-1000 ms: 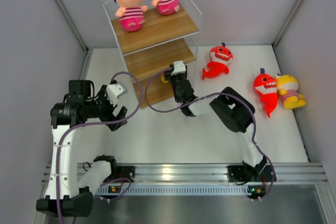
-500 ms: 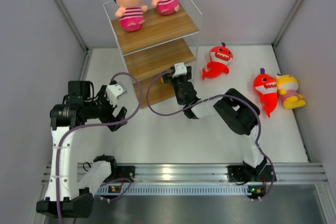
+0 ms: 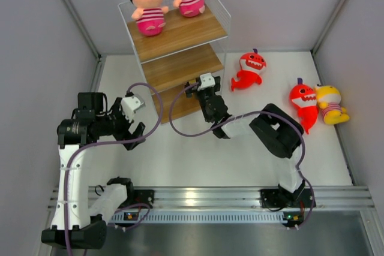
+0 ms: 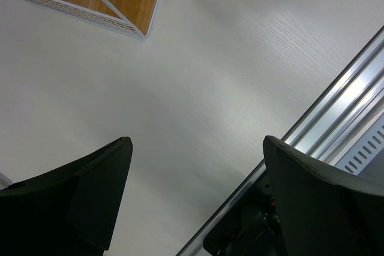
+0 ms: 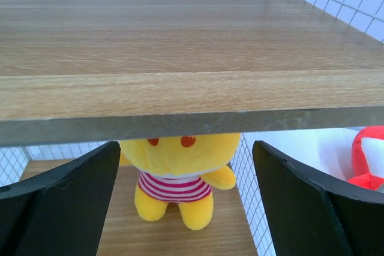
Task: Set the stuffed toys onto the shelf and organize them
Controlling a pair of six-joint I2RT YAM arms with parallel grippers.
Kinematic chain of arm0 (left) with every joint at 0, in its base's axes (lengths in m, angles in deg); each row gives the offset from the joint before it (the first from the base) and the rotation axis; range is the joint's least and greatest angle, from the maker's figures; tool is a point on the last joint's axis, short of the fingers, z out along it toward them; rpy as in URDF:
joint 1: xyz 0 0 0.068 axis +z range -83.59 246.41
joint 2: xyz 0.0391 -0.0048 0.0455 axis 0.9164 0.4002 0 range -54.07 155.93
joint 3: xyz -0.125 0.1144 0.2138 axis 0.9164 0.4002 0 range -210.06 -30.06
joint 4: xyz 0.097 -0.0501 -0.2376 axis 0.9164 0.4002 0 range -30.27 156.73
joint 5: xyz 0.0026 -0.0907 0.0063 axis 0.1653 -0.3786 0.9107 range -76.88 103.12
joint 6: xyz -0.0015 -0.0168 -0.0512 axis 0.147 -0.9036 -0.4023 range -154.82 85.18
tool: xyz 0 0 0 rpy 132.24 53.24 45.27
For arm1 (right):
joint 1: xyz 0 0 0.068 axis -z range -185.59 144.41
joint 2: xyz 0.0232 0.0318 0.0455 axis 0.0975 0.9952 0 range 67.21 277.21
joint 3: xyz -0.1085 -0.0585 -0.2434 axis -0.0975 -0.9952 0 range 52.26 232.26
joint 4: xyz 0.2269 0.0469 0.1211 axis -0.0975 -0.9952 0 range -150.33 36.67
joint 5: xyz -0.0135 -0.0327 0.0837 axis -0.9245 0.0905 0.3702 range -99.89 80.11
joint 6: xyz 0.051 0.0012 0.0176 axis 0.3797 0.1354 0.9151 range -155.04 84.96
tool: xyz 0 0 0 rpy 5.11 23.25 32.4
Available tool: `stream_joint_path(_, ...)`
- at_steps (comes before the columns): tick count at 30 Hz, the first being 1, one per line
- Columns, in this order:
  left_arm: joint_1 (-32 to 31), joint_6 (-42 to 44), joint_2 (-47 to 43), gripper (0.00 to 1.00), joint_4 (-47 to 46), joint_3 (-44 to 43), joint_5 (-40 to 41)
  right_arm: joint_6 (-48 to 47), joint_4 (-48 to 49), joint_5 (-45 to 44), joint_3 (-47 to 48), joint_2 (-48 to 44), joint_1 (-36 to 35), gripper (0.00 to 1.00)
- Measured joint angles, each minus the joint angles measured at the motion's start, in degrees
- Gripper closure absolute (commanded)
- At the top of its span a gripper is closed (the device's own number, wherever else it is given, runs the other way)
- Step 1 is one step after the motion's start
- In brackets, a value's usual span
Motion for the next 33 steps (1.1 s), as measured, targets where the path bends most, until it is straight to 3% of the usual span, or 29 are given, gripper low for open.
stream_joint_path(7, 0.0, 0.0, 0.0, 0.04, 0.0, 0.0, 0.0, 1.6, -1.7, 0.9, -6.3, -6.2, -1.2, 0.07)
stream_joint_path(11, 0.0, 0.0, 0.0, 0.04, 0.0, 0.0, 0.0, 4.0, -10.8, 1.3, -8.9, -12.4, -2.5, 0.04)
stream_joint_path(22, 0.0, 0.7, 0.0, 0.04, 0.0, 0.0, 0.0, 14.0, -55.7, 9.1, -8.9, -35.9, -3.8, 0.07)
stream_joint_path(33, 0.0, 0.7, 0.0, 0.04, 0.0, 0.2, 0.7, 7.4, -101.3, 26.7, 11.5, -46.4, -2.3, 0.03)
